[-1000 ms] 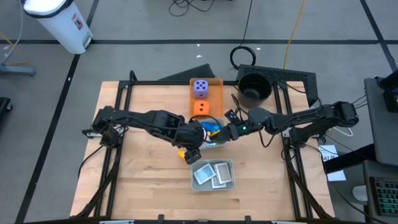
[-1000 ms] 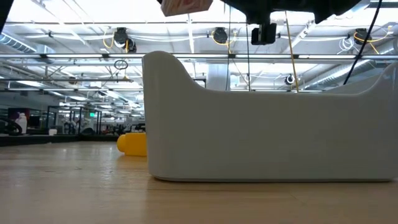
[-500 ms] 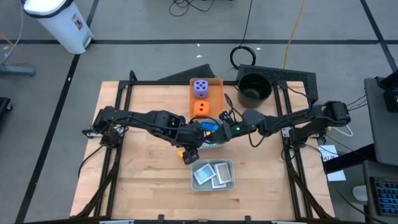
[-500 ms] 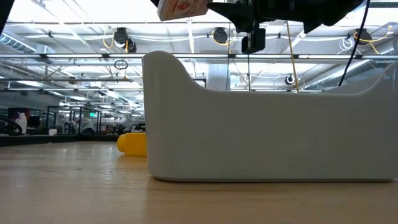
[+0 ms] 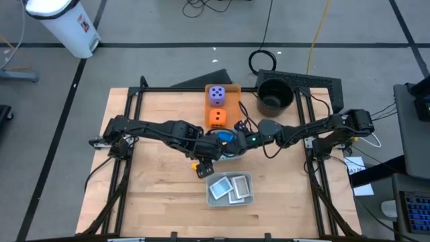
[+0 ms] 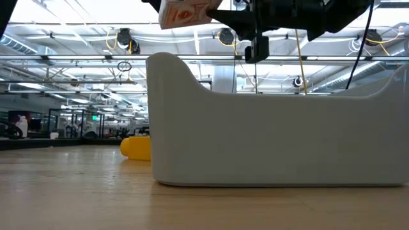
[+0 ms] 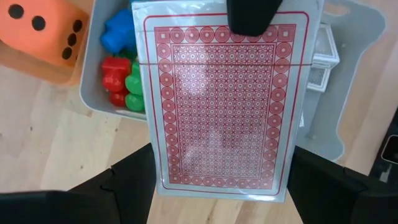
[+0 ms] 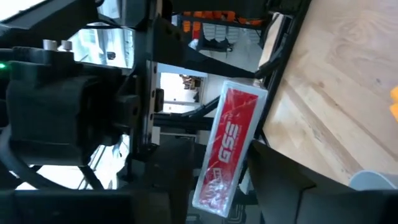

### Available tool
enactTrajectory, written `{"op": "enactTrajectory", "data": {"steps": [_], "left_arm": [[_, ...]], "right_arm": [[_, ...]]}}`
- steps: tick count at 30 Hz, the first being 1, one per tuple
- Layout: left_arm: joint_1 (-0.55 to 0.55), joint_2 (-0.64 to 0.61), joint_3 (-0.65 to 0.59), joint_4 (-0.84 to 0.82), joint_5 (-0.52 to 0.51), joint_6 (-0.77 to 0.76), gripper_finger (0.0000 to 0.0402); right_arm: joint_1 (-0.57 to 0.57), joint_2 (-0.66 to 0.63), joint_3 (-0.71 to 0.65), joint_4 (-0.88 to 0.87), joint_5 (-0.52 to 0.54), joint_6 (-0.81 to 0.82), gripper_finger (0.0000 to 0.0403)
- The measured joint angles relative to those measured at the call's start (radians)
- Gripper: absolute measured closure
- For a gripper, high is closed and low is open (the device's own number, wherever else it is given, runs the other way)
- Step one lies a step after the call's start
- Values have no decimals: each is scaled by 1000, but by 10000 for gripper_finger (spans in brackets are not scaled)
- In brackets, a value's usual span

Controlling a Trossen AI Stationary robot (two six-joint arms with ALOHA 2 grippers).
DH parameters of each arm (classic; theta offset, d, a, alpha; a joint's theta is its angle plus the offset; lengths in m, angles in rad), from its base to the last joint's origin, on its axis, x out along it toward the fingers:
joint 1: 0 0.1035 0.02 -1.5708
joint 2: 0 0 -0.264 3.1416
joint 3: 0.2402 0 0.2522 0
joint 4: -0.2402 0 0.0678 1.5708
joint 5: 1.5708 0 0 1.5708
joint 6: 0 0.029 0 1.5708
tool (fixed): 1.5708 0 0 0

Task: Pick & Place Toys
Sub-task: Put the red card pack into the bottom gray bin

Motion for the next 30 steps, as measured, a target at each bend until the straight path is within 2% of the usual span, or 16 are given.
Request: {"op": "enactTrajectory", "data": {"steps": [5,9,16,21,26,30], "left_arm": [[5,0,0,-2,-7,1,103],[5,1,0,-4,2,2,103],[13,0,0,-1,32,-33,66],[41,-2,0,1,157,-48,39],[71,-16,0,1,272,-63,35],[82,-65,0,9,278,-79,44]], "right_arm": [[-4,-2,0,-21,-1,-2,310],[-4,-1,0,-29,-1,5,332],[-5,-1,0,-31,-27,-10,329],[-5,-1,0,-36,-31,-40,337],[-4,-1,0,-29,-39,-42,334],[-5,-3,0,-23,-50,-64,334]]}}
